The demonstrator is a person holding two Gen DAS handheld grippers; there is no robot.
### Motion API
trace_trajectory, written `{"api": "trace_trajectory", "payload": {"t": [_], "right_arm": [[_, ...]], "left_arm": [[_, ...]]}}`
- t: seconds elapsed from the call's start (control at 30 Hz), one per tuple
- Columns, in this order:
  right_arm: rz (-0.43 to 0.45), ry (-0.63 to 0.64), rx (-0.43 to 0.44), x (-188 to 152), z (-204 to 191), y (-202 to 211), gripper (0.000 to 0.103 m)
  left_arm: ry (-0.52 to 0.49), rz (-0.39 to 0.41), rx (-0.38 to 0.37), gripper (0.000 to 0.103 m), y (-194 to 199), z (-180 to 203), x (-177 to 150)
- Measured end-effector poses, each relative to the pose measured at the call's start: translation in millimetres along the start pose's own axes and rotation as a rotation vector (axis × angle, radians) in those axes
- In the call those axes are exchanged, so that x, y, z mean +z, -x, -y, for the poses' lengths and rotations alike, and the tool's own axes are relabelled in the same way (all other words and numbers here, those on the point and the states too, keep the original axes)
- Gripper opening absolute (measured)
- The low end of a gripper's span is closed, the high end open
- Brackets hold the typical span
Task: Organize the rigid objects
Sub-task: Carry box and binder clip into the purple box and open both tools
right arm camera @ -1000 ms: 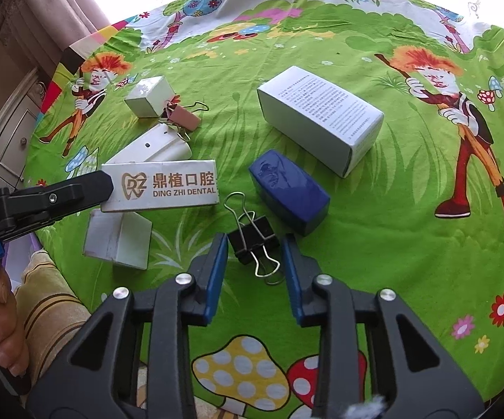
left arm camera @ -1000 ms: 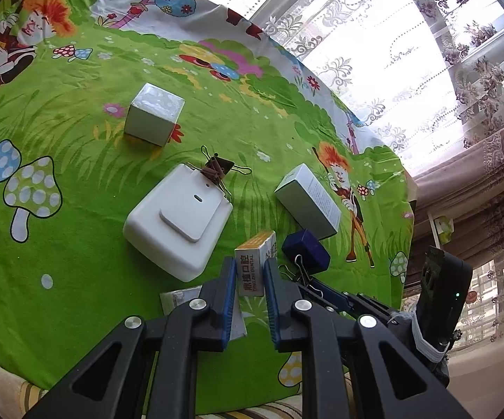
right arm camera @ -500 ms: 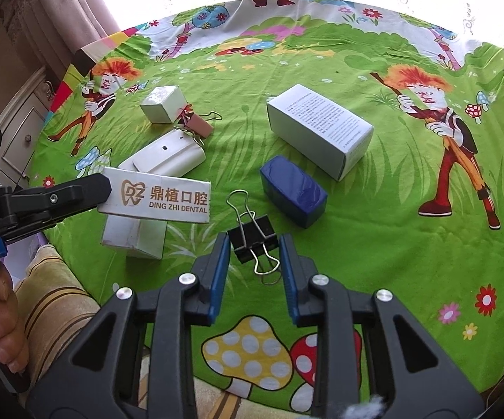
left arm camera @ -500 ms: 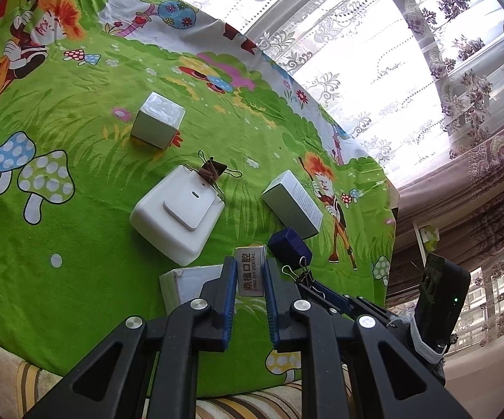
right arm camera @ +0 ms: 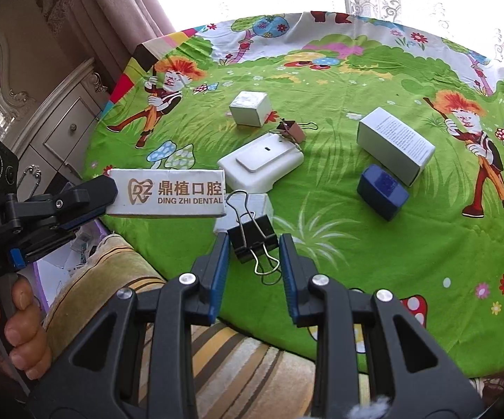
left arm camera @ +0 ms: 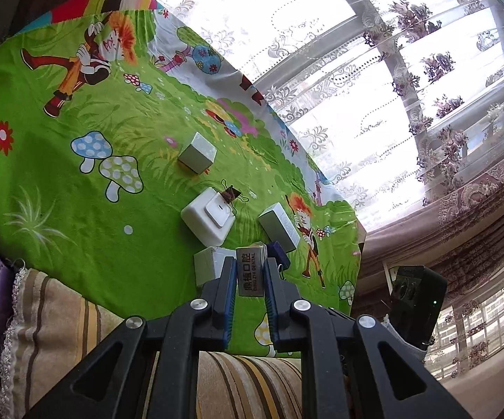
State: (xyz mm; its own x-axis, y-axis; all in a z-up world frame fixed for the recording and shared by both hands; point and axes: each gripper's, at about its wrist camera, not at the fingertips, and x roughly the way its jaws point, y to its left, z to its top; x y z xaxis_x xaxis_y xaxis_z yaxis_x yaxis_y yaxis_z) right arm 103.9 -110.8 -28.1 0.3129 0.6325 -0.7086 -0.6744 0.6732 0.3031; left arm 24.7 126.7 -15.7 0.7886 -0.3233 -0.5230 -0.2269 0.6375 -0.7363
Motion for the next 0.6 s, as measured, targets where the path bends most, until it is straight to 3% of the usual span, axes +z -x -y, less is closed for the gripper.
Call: {"api": "trace_trajectory", "payload": {"t": [0.23,0.43,0.6], "right_arm": [[-0.037,0.113,0.089,-9.3,-70.1,-0.5,0.033],[-0.079,0.221,0.171,-18.3,-133.0,-6.1,0.033],[-0.124,0.315,0.234,-28.3,-187.0,-16.4,0.033]], "left_arm": [[0.074,0.127,0.075,0.016,83.4,-49.4,-8.9],[0.157,0.254,0.206,0.016,160.8,-101.4,-11.3],[0.219,0.326,0.301,0.017,200.5,-132.8,-14.3]]}}
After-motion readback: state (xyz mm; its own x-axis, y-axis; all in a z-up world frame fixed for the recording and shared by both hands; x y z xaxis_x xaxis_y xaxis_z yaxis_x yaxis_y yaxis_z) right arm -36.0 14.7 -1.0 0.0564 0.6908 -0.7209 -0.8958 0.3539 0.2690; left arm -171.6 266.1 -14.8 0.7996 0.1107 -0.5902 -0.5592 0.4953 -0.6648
